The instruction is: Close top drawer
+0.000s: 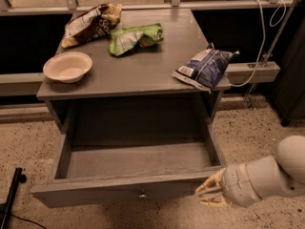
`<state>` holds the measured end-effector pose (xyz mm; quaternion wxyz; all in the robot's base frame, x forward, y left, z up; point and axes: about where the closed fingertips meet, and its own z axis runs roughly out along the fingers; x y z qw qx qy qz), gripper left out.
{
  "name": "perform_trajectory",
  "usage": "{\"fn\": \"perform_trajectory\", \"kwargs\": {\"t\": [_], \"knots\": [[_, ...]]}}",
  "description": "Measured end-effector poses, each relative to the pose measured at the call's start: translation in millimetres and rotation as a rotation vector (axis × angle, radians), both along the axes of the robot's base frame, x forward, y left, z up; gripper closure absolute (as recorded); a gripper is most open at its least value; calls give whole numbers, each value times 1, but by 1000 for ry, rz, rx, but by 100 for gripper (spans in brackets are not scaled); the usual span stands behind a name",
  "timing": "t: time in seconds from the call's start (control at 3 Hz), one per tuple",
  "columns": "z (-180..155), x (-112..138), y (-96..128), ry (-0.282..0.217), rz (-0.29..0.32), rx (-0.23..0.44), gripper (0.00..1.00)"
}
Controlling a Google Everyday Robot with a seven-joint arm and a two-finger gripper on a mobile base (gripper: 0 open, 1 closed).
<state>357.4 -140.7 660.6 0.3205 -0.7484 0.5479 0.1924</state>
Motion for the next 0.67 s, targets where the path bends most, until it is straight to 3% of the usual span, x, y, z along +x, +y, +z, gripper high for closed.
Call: {"fn": "perform_trajectory", "kwargs": {"t": [0.67], "knots": [[-17,-16,0,-11,4,-9,100]]}}
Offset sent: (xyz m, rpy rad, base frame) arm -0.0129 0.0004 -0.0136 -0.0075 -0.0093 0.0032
